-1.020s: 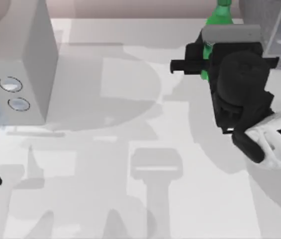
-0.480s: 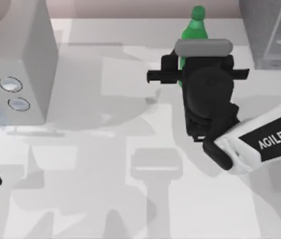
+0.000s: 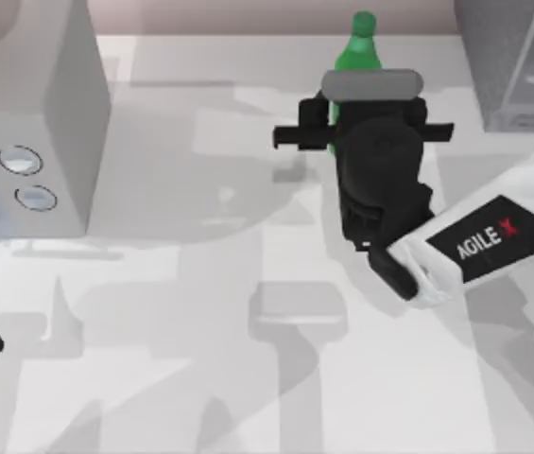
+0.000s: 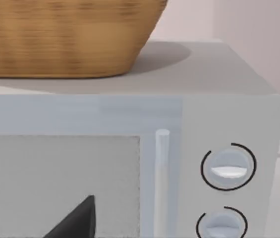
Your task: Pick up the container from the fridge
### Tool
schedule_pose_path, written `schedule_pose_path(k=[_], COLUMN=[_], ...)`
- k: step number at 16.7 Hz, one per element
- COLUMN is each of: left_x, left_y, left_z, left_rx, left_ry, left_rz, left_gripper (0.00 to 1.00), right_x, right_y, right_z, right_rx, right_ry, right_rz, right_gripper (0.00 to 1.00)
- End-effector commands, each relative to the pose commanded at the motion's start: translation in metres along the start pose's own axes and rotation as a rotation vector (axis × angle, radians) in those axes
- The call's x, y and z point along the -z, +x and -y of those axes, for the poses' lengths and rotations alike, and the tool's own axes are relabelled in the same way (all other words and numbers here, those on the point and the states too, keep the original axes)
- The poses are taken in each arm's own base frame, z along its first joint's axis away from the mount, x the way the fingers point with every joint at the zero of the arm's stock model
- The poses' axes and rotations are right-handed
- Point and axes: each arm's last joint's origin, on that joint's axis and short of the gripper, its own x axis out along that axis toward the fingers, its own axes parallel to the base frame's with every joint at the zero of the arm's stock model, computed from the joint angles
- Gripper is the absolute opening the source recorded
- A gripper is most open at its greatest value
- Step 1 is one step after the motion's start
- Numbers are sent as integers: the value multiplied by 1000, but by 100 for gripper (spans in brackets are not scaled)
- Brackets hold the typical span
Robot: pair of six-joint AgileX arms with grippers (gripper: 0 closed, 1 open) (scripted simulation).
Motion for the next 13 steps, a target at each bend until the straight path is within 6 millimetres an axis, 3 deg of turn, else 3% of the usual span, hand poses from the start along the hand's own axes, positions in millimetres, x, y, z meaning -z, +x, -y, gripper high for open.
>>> schedule_pose_path(k=[3, 6, 13], left_x=[0, 0, 0], left_y=[0, 0, 0], left_z=[0, 0, 0], left_rx=[0, 0, 0], left_ry=[0, 0, 0], left_rz=[0, 0, 0], left_gripper=[100, 100, 100], right_x=[8, 8, 8], right_y=[14, 14, 14], right_z=[0, 0, 0], right_rx=[-2, -2, -2], right_ry=[4, 4, 4], right_rz=[6, 6, 6], right_gripper=[0, 0, 53])
